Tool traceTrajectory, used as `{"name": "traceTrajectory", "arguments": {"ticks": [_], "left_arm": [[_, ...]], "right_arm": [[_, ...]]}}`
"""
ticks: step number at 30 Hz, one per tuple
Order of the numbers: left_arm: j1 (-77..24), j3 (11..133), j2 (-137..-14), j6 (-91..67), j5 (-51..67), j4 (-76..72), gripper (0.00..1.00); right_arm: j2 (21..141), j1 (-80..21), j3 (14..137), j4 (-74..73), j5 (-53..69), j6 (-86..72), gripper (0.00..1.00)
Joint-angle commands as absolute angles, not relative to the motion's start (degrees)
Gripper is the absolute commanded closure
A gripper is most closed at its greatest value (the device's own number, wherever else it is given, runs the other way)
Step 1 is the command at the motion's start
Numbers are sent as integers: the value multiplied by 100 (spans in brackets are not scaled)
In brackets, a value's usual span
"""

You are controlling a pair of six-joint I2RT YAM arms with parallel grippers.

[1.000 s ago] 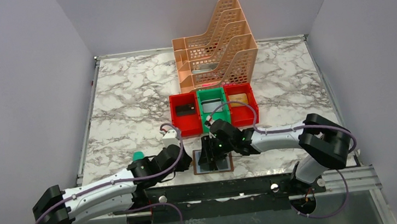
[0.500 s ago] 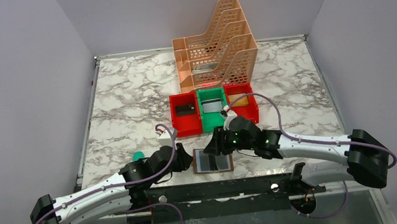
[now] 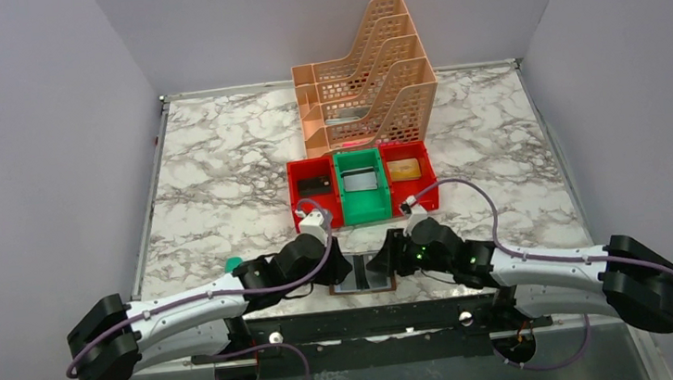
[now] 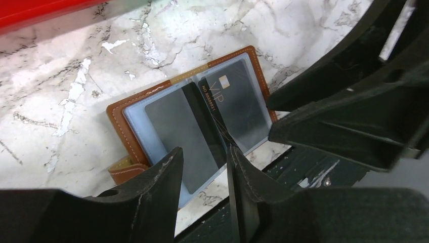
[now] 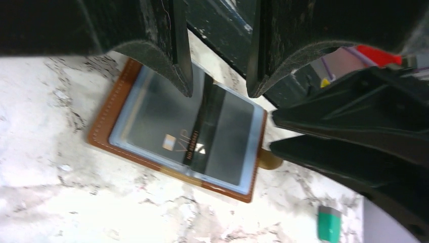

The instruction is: Take the credit cards out of the card holder

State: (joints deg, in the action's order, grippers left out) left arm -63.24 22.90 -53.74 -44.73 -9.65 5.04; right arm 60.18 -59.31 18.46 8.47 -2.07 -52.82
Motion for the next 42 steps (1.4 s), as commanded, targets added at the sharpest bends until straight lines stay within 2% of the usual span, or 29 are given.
{"name": "traceTrajectory", "arguments": {"ticks": [1, 12, 21, 29, 38, 42], "left_arm": [[-6325, 2464, -5926, -4367, -723, 132, 60], [-6325, 2114, -6291, -4638, -1109, 388, 65], [-6325, 1917, -6390, -4676, -1144, 312, 72], [-6326, 1902, -6570, -4664, -1137, 237, 80], [-6328, 1856, -6473, -4676, -1129, 310, 84], [-6328, 1871, -6363, -4663, -1175, 411, 84]], "right_arm": [[6096, -5963, 1760, 1619, 157, -5432, 52], [7663, -5968, 2549, 1813, 1044, -5248, 57], [8155, -5965, 2762, 827, 136, -5662, 58], [8644, -5966, 2656, 1179, 245, -5895, 59], [8417, -5962, 2360, 1867, 334, -6125, 64], [8187, -5966, 2315, 1937, 319, -6099, 74]]}}
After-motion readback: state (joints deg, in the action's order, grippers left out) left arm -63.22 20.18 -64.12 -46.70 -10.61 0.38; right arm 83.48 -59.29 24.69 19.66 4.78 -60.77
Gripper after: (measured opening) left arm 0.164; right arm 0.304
